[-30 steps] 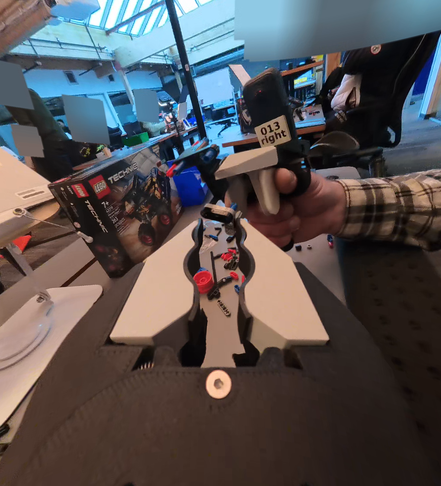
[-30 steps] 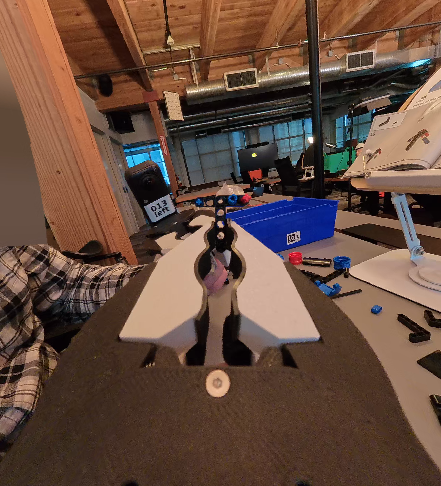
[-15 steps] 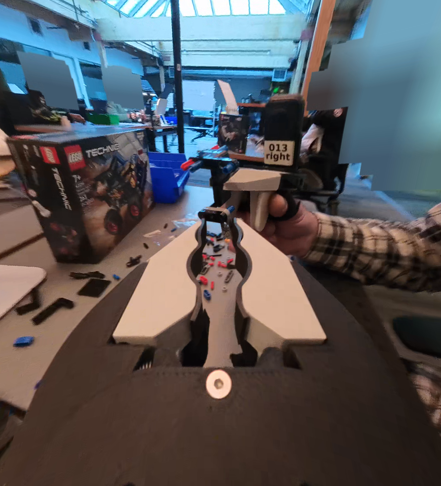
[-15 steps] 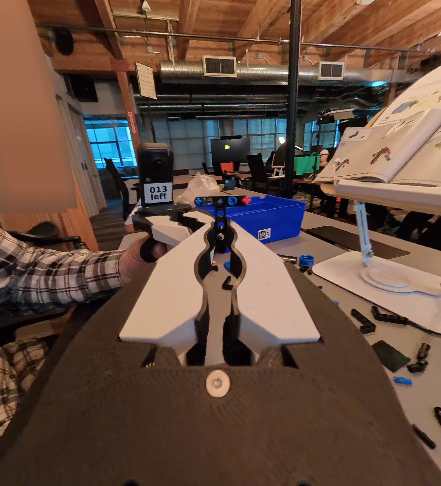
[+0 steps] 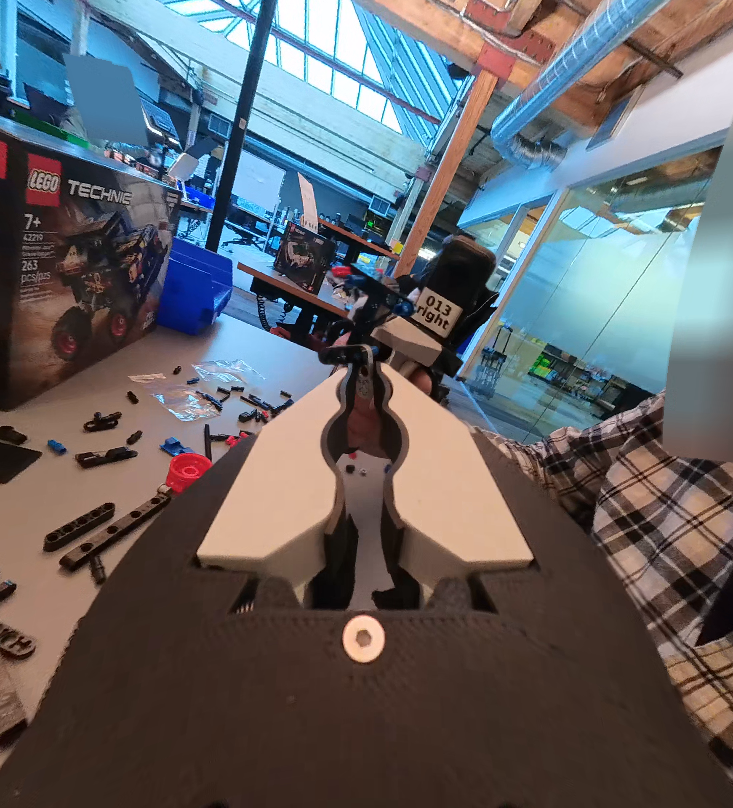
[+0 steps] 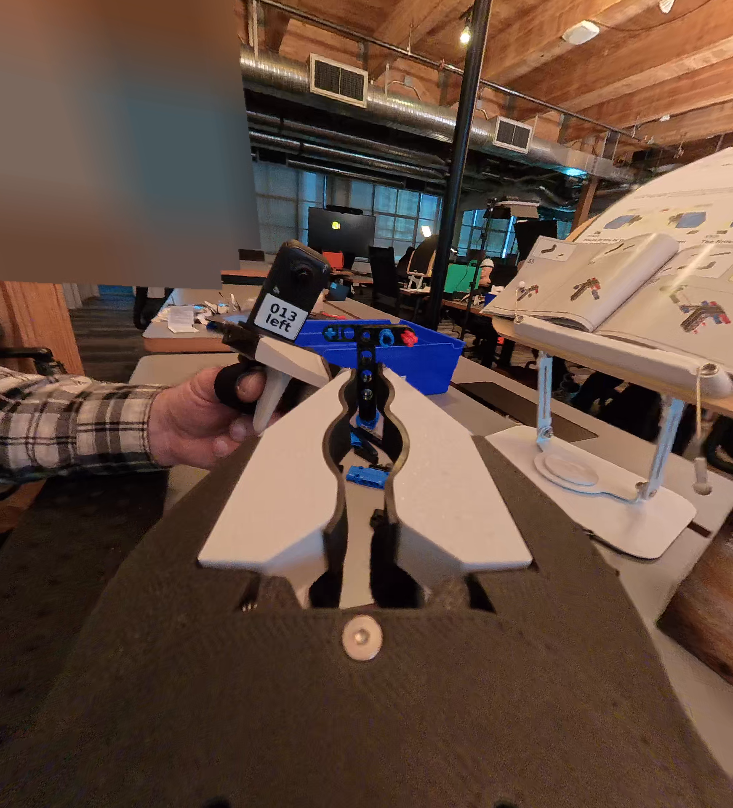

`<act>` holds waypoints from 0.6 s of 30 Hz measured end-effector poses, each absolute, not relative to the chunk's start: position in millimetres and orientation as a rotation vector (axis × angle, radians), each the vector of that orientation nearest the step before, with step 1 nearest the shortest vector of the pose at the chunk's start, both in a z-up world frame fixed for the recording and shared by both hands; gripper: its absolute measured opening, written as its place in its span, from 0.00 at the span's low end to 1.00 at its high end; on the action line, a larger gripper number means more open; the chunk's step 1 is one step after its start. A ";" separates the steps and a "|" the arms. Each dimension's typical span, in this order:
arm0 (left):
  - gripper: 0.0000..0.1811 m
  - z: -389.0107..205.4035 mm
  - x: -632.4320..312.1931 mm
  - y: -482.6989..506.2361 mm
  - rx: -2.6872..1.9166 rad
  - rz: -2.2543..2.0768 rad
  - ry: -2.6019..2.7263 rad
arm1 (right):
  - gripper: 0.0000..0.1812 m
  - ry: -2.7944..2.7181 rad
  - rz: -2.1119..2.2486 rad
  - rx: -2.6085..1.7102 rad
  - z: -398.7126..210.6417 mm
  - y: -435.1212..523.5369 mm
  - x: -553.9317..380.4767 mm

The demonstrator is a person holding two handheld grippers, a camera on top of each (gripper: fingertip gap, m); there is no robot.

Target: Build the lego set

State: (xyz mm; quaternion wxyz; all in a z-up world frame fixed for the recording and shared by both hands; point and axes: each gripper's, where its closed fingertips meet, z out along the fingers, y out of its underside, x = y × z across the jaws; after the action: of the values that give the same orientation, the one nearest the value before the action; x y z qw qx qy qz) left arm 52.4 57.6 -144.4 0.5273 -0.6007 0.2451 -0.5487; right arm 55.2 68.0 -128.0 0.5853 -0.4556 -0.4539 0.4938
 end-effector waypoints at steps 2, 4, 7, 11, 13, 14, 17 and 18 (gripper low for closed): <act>0.03 -143.3 51.6 57.3 -1.431 -1.365 0.564 | 0.03 -1.078 1.113 -1.046 -128.0 66.4 55.3; 0.03 -144.0 51.3 57.0 -1.441 -1.421 0.551 | 0.03 -1.113 1.067 -1.031 -129.3 64.9 55.6; 0.03 -144.7 50.5 57.0 -1.452 -1.461 0.535 | 0.03 -1.151 1.012 -1.014 -130.9 63.3 56.0; 0.03 -139.8 37.9 62.5 -1.435 -1.515 0.452 | 0.03 -1.221 0.814 -0.956 -133.9 61.7 56.5; 0.03 -140.0 32.3 64.1 -1.447 -1.509 0.441 | 0.03 -1.236 0.764 -0.935 -133.5 61.5 57.4; 0.03 -143.1 34.4 63.4 -1.471 -1.484 0.464 | 0.03 -1.232 0.784 -0.939 -132.6 61.4 58.0; 0.03 -147.8 41.8 62.3 -1.509 -1.506 0.473 | 0.03 -1.242 0.803 -0.936 -132.1 61.2 59.2; 0.03 -150.9 43.2 62.3 -1.525 -1.517 0.477 | 0.03 -1.255 0.796 -0.928 -132.8 59.9 58.5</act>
State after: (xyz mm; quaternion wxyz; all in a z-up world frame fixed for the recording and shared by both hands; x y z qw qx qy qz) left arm 43.2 62.3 -150.9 0.4522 -0.6174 0.1930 -0.6141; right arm 58.5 59.9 -132.8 0.6401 -0.4071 -0.5501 0.3492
